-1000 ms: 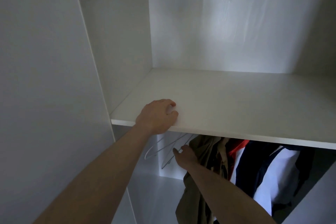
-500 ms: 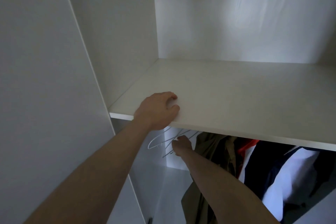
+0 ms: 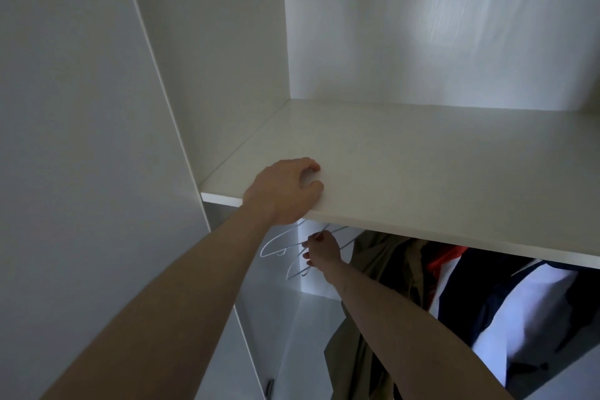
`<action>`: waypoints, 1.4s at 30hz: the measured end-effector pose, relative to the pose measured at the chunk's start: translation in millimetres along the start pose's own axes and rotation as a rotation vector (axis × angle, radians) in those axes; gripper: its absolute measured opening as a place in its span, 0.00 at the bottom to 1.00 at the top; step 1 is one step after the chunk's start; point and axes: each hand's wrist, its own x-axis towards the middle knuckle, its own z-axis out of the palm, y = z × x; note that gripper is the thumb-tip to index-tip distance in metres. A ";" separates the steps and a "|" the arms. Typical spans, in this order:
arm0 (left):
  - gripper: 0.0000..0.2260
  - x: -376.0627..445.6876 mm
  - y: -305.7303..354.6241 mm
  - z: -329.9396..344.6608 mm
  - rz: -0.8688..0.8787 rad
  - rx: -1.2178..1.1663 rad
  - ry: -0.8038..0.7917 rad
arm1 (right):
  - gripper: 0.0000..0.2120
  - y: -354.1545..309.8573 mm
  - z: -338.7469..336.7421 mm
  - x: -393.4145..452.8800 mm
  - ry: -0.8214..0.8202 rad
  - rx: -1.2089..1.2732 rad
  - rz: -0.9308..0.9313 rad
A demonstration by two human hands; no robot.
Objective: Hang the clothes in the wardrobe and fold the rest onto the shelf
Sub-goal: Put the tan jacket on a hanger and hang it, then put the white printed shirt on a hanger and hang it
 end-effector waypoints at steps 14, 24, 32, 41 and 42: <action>0.26 -4.7 4.5 -1.7 -0.023 0.008 0.022 | 0.11 20.6 -51.3 -54.4 0.140 0.017 -0.163; 0.20 -7.0 4.0 -1.9 0.047 0.041 0.073 | 0.09 51.2 -91.4 -136.4 0.091 0.078 -0.119; 0.17 -13.1 2.1 -4.8 0.218 0.074 0.154 | 0.12 66.6 -120.8 -247.6 0.156 -0.094 -0.171; 0.17 -86.1 34.6 27.5 0.489 -0.127 0.471 | 0.16 107.8 -138.7 -406.7 0.490 -0.323 -0.102; 0.17 -105.1 45.1 37.5 0.544 -0.191 0.465 | 0.17 114.5 -141.8 -427.9 0.498 -0.337 -0.090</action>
